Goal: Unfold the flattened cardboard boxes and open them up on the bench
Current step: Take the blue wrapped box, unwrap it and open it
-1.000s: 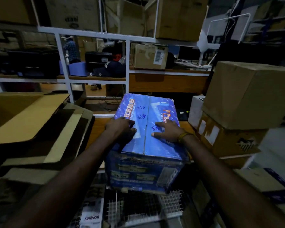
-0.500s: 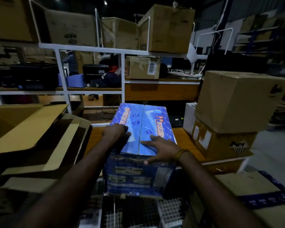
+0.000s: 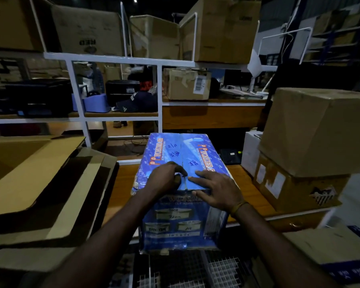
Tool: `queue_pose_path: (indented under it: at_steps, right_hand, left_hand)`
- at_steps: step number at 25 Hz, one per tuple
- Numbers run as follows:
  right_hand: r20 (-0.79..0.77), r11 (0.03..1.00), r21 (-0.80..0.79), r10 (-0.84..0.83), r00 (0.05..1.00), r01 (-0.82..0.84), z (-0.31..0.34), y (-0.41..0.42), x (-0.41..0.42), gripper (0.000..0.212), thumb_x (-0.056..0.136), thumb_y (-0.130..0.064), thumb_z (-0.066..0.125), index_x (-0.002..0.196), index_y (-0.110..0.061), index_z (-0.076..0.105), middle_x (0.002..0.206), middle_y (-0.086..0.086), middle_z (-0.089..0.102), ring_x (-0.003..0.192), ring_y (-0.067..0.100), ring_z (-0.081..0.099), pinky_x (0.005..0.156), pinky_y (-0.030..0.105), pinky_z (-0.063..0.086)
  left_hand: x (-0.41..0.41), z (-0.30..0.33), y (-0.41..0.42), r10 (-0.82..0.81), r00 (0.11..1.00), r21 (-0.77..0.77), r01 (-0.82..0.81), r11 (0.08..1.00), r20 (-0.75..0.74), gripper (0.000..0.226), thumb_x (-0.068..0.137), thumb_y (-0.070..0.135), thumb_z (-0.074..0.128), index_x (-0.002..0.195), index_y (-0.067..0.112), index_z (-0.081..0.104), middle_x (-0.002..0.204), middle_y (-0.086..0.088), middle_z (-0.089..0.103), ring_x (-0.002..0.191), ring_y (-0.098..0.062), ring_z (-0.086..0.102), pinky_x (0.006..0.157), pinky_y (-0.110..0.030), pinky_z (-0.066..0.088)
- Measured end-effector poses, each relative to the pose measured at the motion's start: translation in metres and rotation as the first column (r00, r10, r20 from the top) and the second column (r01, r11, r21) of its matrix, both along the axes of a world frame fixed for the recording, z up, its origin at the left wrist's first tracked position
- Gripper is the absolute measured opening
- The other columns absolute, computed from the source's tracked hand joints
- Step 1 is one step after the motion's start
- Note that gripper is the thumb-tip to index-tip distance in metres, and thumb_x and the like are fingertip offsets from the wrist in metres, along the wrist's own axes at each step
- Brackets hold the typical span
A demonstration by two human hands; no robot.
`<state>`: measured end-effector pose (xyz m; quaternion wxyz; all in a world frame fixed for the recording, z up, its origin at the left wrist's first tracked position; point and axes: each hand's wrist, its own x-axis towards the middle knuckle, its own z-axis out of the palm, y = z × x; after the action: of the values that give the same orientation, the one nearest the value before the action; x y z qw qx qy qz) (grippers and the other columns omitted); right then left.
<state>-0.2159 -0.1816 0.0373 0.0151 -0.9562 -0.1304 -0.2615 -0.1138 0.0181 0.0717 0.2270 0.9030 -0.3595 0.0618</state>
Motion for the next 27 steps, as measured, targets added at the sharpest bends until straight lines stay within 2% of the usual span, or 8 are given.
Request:
queue_pose_path:
  at_steps: [6, 11, 13, 16, 19, 22, 25, 27]
  right_hand:
    - [0.122, 1.0, 0.024, -0.002, 0.993, 0.0, -0.01, -0.005, 0.051, 0.051, 0.096, -0.059, 0.043, 0.13, -0.027, 0.063, 0.128, 0.002, 0.065, 0.119, 0.025, 0.06, 0.089, 0.044, 0.056]
    - [0.243, 0.994, 0.104, -0.008, 0.97, -0.018, -0.021, -0.002, 0.079, 0.04, 0.096, -0.048, 0.054, 0.124, -0.023, 0.067, 0.124, 0.006, 0.065, 0.115, 0.026, 0.061, 0.089, 0.045, 0.055]
    - [0.302, 0.988, 0.154, -0.017, 0.953, -0.031, -0.017, -0.001, 0.084, 0.038, 0.097, -0.046, 0.054, 0.122, -0.022, 0.069, 0.123, 0.007, 0.064, 0.115, 0.026, 0.061, 0.09, 0.041, 0.054]
    - [0.413, 0.976, 0.212, -0.044, 0.91, -0.049, -0.014, 0.003, 0.086, 0.032, 0.099, -0.04, 0.053, 0.125, -0.024, 0.063, 0.126, 0.008, 0.061, 0.117, 0.026, 0.06, 0.085, 0.039, 0.056]
    - [0.485, 0.943, 0.322, -0.088, 0.87, -0.084, -0.014, 0.003, 0.086, 0.027, 0.1, -0.029, 0.051, 0.126, -0.025, 0.05, 0.137, 0.011, 0.045, 0.122, 0.029, 0.056, 0.077, 0.038, 0.057]
    - [0.553, 0.918, 0.376, -0.113, 0.826, -0.127, -0.007, -0.006, 0.086, 0.039, 0.092, -0.005, 0.058, 0.125, -0.02, 0.044, 0.141, 0.016, 0.032, 0.123, 0.035, 0.052, 0.095, 0.03, 0.051]
    - [0.491, 0.92, 0.388, -0.256, 0.833, 0.053, -0.01, -0.015, 0.081, 0.052, 0.092, -0.001, 0.054, 0.135, -0.029, 0.042, 0.151, 0.014, 0.021, 0.135, 0.034, 0.041, 0.106, 0.02, 0.041]
    - [0.434, 0.886, 0.388, -0.417, 0.799, 0.252, -0.019, -0.024, 0.075, 0.062, 0.089, 0.0, 0.056, 0.142, -0.028, 0.041, 0.16, 0.011, 0.008, 0.145, 0.036, 0.028, 0.105, 0.031, 0.046]
  left_hand:
    - [0.052, 0.004, -0.013, -0.045, 0.999, 0.034, 0.045, 0.998, -0.007, 0.022, 0.088, 0.022, 0.057, 0.1, 0.038, 0.066, 0.121, 0.003, 0.061, 0.105, -0.023, 0.061, 0.087, -0.042, 0.05]
    - [0.092, 0.003, -0.025, -0.148, 0.988, 0.004, 0.149, 0.989, -0.044, 0.026, 0.092, 0.019, 0.054, 0.112, 0.034, 0.063, 0.129, -0.002, 0.055, 0.11, -0.023, 0.059, 0.094, -0.045, 0.048]
    - [0.103, 0.002, -0.029, -0.173, 0.983, -0.095, 0.167, 0.981, -0.058, 0.032, 0.091, 0.015, 0.052, 0.116, 0.033, 0.062, 0.131, -0.001, 0.051, 0.111, -0.022, 0.057, 0.096, -0.043, 0.046]
    - [0.106, 0.007, -0.036, -0.147, 0.987, -0.267, 0.124, 0.956, -0.067, 0.041, 0.088, 0.01, 0.051, 0.122, 0.033, 0.059, 0.119, 0.004, 0.047, 0.098, -0.017, 0.058, 0.079, -0.031, 0.044]
    - [0.113, 0.018, -0.049, -0.185, 0.981, -0.39, 0.146, 0.909, -0.064, 0.041, 0.09, 0.014, 0.053, 0.127, 0.031, 0.056, 0.105, 0.0, 0.052, 0.091, -0.019, 0.06, 0.079, -0.034, 0.048]
    - [0.119, 0.028, -0.066, -0.26, 0.961, -0.521, 0.174, 0.836, -0.095, 0.042, 0.087, 0.032, 0.051, 0.128, 0.029, 0.056, 0.1, -0.003, 0.062, 0.094, -0.023, 0.065, 0.081, -0.046, 0.055]
    - [0.107, 0.03, -0.092, -0.297, 0.948, -0.53, 0.195, 0.825, -0.113, 0.056, 0.094, 0.028, 0.054, 0.147, 0.035, 0.036, 0.116, -0.01, 0.066, 0.096, -0.023, 0.066, 0.081, -0.046, 0.055]
    - [0.092, 0.024, -0.112, -0.362, 0.922, -0.499, 0.252, 0.829, -0.136, 0.071, 0.099, 0.021, 0.052, 0.155, 0.041, 0.011, 0.119, -0.017, 0.065, 0.089, -0.025, 0.064, 0.075, -0.048, 0.053]
